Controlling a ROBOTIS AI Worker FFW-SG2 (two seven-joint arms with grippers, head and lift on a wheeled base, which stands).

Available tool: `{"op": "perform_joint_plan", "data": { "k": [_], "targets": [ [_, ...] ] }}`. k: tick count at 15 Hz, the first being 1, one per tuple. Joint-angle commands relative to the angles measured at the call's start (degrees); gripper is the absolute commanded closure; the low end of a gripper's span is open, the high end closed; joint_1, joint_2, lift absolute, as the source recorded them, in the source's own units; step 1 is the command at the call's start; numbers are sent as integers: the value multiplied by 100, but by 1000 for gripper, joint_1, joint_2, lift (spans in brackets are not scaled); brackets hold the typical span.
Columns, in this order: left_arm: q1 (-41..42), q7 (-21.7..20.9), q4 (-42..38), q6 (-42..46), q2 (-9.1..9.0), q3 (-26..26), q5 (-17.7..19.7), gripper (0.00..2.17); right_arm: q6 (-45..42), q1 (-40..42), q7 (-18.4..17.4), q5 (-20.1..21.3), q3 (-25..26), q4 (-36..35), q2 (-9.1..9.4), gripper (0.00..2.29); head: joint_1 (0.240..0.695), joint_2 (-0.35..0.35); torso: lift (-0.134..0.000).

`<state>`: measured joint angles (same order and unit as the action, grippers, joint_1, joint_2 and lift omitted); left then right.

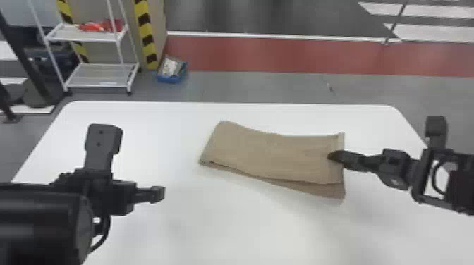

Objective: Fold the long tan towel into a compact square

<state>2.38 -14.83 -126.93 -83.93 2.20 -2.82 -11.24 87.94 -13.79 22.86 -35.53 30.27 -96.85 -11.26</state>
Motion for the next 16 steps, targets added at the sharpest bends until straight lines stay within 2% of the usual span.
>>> {"op": "perform_joint_plan", "data": {
  "k": [1, 4, 10, 12, 14, 16],
  "targets": [
    [-9, 7, 19, 12, 0, -61, -1, 80, -167, 51, 70, 407, -144, 246, -17, 1362, 695, -71, -124],
    [26, -2, 10, 12, 0, -140, -36, 80, -430, -98, 88, 706, -232, 721, -43, 1362, 695, -89, -124],
    [70, -46, 2, 12, 35, -114, -36, 80, 62, 104, 114, 565, 164, 448, -61, 1359, 695, -105, -124],
    [61, -46, 28, 12, 53, -96, -36, 80, 214, 130, 88, 600, 260, 439, -149, 1355, 695, -111, -124],
    [17, -46, 46, 12, 53, -149, -45, 80, 214, 122, 88, 609, 296, 439, -210, 1355, 695, -128, -124],
    [-18, -46, 54, 12, 26, -237, -115, 80, 214, 95, 105, 626, 85, 439, -210, 1355, 695, -141, -124]
  ]
}}
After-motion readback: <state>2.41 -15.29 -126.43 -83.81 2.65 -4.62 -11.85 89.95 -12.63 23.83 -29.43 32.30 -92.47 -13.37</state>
